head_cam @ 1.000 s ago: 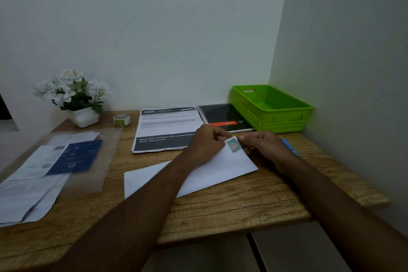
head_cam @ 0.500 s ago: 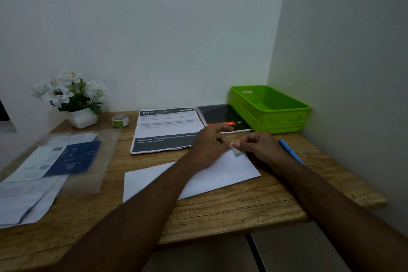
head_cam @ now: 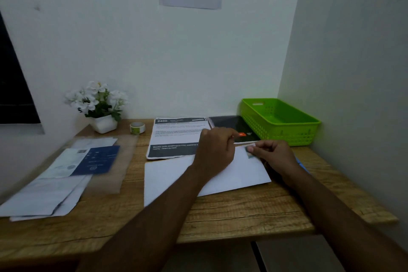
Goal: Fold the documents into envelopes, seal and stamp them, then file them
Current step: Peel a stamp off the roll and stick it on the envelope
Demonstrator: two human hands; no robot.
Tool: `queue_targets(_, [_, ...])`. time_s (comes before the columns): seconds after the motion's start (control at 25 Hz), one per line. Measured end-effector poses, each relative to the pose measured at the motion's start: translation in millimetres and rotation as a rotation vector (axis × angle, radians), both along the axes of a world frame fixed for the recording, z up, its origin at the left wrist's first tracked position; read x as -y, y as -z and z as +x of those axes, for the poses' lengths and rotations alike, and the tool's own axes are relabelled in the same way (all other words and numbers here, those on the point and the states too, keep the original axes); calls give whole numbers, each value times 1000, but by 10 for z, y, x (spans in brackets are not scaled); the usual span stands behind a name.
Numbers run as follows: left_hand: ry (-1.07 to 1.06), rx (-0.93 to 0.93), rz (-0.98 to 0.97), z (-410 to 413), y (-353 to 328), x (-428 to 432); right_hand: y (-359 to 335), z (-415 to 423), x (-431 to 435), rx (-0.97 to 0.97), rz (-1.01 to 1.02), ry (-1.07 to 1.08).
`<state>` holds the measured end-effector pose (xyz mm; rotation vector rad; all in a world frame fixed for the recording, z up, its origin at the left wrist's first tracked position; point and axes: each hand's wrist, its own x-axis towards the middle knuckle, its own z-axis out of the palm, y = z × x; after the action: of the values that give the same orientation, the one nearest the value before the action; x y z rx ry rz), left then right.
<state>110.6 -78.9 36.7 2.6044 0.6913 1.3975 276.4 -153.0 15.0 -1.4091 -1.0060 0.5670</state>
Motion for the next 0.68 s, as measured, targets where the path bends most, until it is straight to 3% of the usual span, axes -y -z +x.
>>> queue_targets(0.12, [-66, 116, 184, -57, -38, 115, -59, 6, 27, -39, 131, 165])
queue_targets(0.24, [-40, 227, 170, -77, 38, 373, -83, 32, 65, -189, 269, 317])
queue_targets(0.32, [-45, 211, 24, -25, 72, 547, -104, 42, 86, -321, 369, 394])
queue_targets(0.48, [6, 182, -463, 235, 37, 758, -215, 78, 119, -533, 535, 540])
queue_targets(0.68, [173, 333, -685, 727, -175, 767, -342, 219, 155, -601, 633, 628])
